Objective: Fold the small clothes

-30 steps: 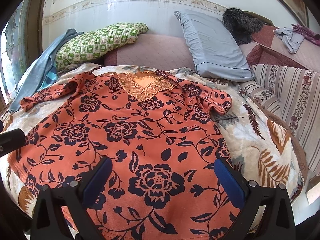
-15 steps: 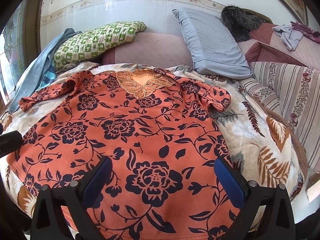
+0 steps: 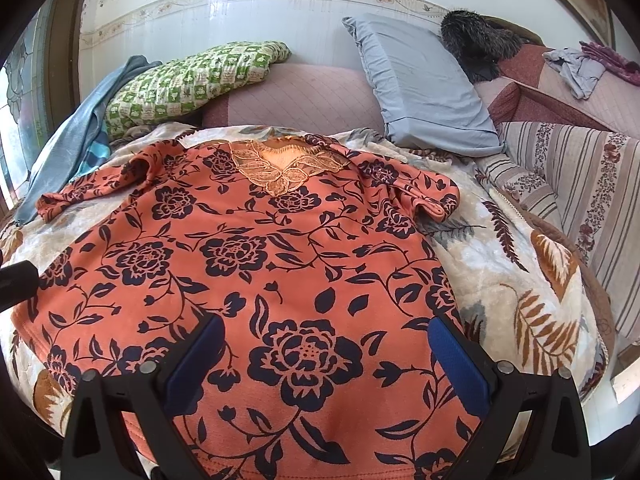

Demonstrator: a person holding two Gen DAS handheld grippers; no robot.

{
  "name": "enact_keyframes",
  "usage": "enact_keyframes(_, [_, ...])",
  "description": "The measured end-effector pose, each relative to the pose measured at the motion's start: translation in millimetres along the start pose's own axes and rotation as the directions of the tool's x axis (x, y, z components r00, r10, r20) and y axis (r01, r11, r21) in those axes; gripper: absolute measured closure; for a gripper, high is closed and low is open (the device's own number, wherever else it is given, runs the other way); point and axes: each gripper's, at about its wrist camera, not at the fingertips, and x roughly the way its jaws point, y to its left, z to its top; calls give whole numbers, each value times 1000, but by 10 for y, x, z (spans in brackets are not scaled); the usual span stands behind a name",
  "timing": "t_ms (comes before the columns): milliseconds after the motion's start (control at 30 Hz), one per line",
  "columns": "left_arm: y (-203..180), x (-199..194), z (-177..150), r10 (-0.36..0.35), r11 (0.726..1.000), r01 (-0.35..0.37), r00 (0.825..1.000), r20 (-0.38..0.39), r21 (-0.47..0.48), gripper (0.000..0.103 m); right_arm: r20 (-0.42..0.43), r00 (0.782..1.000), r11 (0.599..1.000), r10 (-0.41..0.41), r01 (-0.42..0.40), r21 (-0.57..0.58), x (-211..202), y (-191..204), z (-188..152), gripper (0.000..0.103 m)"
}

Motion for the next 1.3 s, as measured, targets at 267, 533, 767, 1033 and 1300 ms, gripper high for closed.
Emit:
enact_keyframes(267, [0, -3, 0, 2, 1000, -2, 1000, 0, 1, 0, -1, 1000, 1000, 0, 0, -2, 6, 3, 0, 0])
enact_keyframes(533, [42, 12, -8, -6, 1000, 6, 1000, -3, -10, 0, -6, 1000, 1000, -2, 2, -2, 25, 0, -12, 0])
enact_keyframes(767, [62, 17, -8, -9, 1000, 9, 1000, -1, -11, 0, -10, 1000, 1000, -11, 11, -5, 32, -3, -19, 0])
enact_keyframes(1033, [86, 11, -8, -13, 1000, 14, 1000, 8, -19, 0, -9, 1000, 1000, -16, 16, -18, 31, 17, -19, 0])
enact_keyframes(1300, [835, 302, -117, -32, 983, 12, 994, -106, -184, 0, -124, 986, 985, 107, -89, 147, 83, -437, -23, 0])
